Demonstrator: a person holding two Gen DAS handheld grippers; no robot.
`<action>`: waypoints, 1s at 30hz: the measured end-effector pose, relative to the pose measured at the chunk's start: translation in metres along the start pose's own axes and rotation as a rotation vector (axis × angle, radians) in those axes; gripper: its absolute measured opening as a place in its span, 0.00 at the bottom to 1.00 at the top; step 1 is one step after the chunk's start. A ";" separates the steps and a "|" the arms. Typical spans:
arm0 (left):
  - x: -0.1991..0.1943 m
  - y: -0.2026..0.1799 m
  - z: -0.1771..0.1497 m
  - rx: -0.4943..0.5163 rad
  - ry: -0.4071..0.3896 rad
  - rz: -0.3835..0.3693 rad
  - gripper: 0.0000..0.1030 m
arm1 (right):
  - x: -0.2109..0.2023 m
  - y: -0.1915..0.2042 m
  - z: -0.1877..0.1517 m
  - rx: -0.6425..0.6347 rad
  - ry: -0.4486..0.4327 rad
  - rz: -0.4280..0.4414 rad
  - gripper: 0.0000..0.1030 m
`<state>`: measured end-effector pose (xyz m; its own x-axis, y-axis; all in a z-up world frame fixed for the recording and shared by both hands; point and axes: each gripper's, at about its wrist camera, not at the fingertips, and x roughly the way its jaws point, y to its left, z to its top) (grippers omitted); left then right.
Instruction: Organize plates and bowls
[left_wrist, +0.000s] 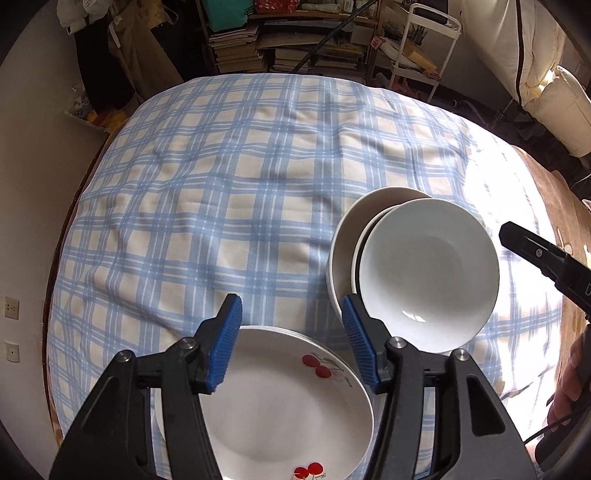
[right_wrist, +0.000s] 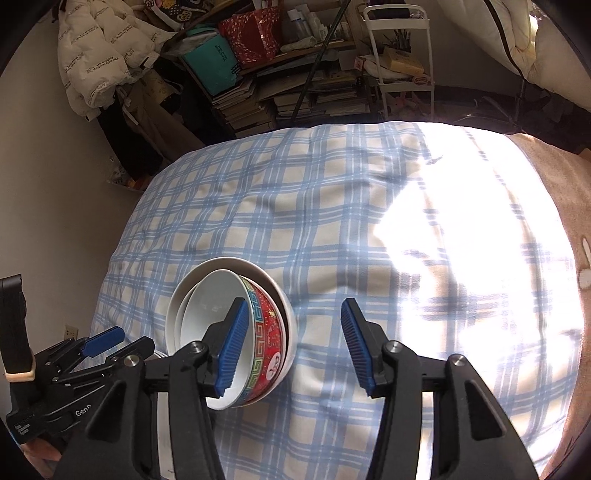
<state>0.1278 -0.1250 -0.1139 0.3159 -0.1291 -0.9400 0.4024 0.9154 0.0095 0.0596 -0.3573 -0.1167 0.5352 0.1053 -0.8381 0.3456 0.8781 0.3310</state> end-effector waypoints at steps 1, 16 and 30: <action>0.001 0.000 0.000 0.005 0.005 0.001 0.58 | 0.002 -0.002 0.000 0.006 0.008 -0.002 0.54; 0.023 0.007 0.002 0.035 0.046 0.049 0.73 | 0.029 -0.017 -0.005 0.024 0.118 -0.055 0.62; 0.018 0.010 0.007 0.027 0.044 -0.028 0.74 | 0.037 -0.018 -0.004 0.029 0.136 -0.074 0.62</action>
<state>0.1440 -0.1214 -0.1287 0.2664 -0.1374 -0.9540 0.4335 0.9011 -0.0088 0.0701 -0.3675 -0.1556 0.3989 0.1044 -0.9110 0.4037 0.8720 0.2767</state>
